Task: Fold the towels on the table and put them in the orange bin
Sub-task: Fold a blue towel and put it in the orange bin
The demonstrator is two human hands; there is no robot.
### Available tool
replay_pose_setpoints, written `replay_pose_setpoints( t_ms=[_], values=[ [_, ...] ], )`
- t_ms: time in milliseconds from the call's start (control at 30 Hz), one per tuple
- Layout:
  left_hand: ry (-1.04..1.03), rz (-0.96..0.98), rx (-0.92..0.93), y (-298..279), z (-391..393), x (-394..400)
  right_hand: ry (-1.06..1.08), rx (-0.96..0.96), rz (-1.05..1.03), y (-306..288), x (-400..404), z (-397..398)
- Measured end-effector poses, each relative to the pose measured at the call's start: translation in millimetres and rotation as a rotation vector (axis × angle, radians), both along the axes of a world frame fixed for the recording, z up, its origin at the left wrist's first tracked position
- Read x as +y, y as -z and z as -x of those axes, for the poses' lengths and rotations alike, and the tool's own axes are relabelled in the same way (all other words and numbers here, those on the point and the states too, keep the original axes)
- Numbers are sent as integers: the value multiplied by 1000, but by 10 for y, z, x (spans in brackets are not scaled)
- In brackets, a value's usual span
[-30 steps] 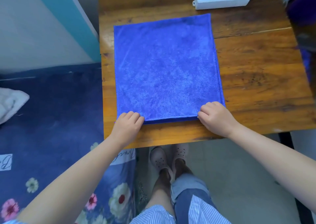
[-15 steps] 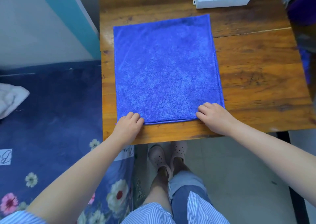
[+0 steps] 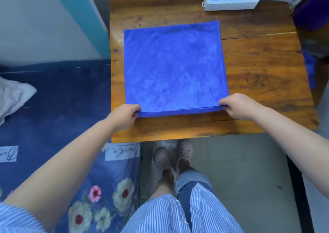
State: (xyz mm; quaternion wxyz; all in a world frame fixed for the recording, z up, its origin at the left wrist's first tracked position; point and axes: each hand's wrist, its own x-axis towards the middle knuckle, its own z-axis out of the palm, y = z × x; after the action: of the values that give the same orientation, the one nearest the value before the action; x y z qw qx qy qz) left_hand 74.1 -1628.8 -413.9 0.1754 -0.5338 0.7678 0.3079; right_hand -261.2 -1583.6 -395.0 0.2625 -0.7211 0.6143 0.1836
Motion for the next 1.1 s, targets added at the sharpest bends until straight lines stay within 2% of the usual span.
replay_pose_setpoints(
  t_ms=[67, 133, 200, 233, 333, 467, 533, 633, 767, 867, 1100],
  values=[
    [45, -267, -67, -128, -22, -59, -17, 31, -288, -108, -42, -56],
    [77, -494, -114, -232, -83, -99, 87, 1, -584, -193, -76, -100],
    [69, -569, -105, -310, -142, -158, 274, -88, -765, -297, -103, -103],
    [47, -561, -95, -345, -173, -201, 349, -134, -773, -341, -113, -94],
    [-143, -480, 9, -390, -248, -346, 453, -266, -518, -391, -191, -2],
    [-546, -234, 310, -369, -239, -586, 733, -477, -52, -297, -334, 150],
    [-613, -180, 389, -335, -164, -686, 887, -619, 75, -213, -387, 178],
    [-656, -62, 398, -246, -11, -830, 1083, -760, 165, -21, -449, 200],
    [-677, 119, 330, -59, 161, -921, 1158, -697, 308, 255, -488, 188],
    [-693, 184, 279, 101, 269, -943, 1169, -605, 410, 435, -550, 161],
    [-533, 309, 56, 285, 285, -1057, 1081, -402, 507, 568, -639, 135]
  ],
)
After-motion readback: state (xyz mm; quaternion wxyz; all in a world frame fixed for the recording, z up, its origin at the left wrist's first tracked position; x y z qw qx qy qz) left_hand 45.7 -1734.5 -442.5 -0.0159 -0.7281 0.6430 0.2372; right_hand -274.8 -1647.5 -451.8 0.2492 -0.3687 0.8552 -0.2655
